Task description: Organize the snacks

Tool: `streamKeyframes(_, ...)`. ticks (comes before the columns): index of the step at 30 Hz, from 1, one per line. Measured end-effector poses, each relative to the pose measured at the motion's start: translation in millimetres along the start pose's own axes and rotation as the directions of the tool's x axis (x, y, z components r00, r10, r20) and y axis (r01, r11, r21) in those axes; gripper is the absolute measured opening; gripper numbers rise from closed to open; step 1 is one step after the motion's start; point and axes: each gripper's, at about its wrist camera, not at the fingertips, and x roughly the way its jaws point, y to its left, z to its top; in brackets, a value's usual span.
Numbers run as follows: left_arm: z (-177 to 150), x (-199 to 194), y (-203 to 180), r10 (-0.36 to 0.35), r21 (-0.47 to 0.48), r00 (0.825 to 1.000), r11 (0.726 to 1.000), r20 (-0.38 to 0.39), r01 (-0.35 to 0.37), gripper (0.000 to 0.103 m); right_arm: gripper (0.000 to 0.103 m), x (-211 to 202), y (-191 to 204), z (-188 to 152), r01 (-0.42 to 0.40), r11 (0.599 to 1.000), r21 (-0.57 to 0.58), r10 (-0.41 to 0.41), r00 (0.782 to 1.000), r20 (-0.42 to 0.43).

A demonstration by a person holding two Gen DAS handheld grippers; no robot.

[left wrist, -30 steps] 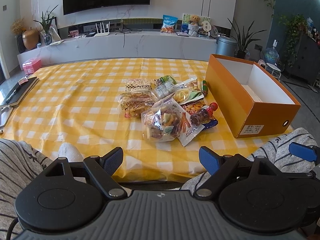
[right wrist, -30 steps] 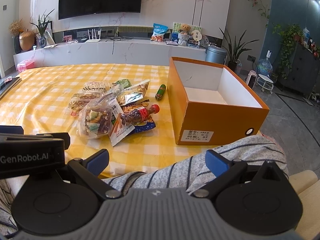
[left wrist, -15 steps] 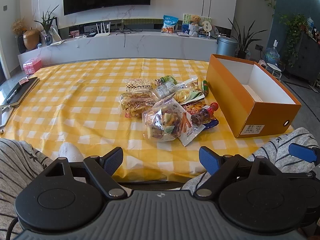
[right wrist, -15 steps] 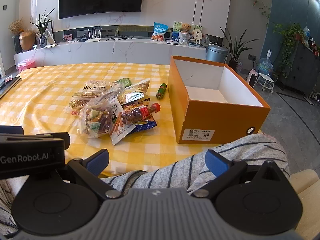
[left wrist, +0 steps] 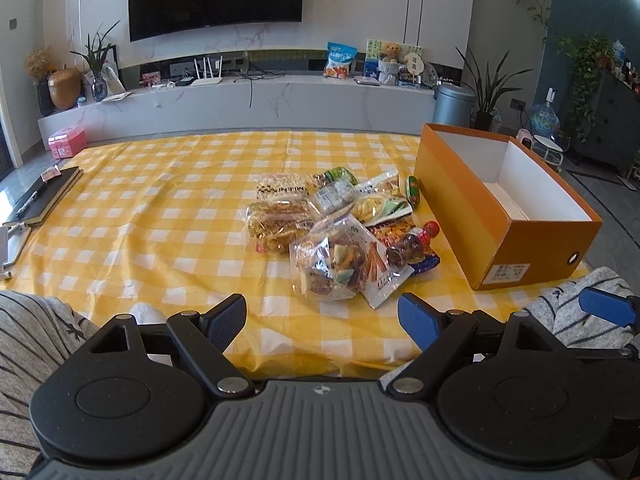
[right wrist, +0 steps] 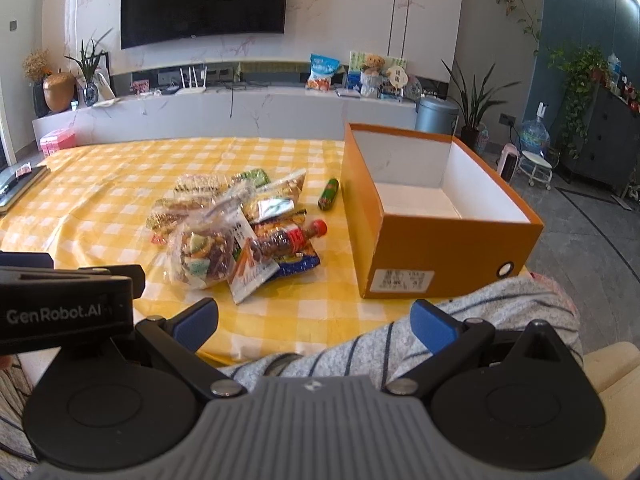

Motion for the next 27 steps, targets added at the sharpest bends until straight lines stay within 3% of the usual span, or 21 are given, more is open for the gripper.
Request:
streamKeyframes(9, 12, 16, 8, -0.03, 0.039, 0.999, 0.999, 0.013, 0.03, 0.1, 0.096, 11, 1, 8, -0.044, 0.999, 0.006, 0.044, 0.999, 0.02)
streamKeyframes(13, 18, 32, 13, -0.043, 0.042, 0.999, 0.998, -0.031, 0.044, 0.1, 0.095, 28, 2, 11, -0.065, 0.998, -0.007, 0.065, 0.998, 0.01)
streamKeyframes(16, 22, 41, 19, -0.067, 0.029, 0.997, 0.997, -0.034, 0.068, 0.1, 0.085, 45, -1, 15, -0.063, 0.998, 0.005, 0.063, 0.998, -0.009)
streamKeyframes(19, 25, 49, 26, -0.094, 0.014, 0.995, 0.995, -0.023, 0.095, 0.1, 0.082, 58, -3, 21, -0.033, 0.999, 0.023, 0.033, 0.999, -0.014)
streamKeyframes(23, 27, 61, 35, -0.133, -0.004, 0.99, 0.991, -0.045, 0.133, 0.1, 0.07, 79, -12, 30, -0.054, 0.993, 0.109, 0.059, 0.997, -0.045)
streamKeyframes(27, 25, 78, 49, -0.132, -0.059, 0.99, 0.99, -0.054, 0.129, 0.1, 0.048, 107, -16, 38, -0.064, 0.978, 0.197, 0.086, 0.991, -0.105)
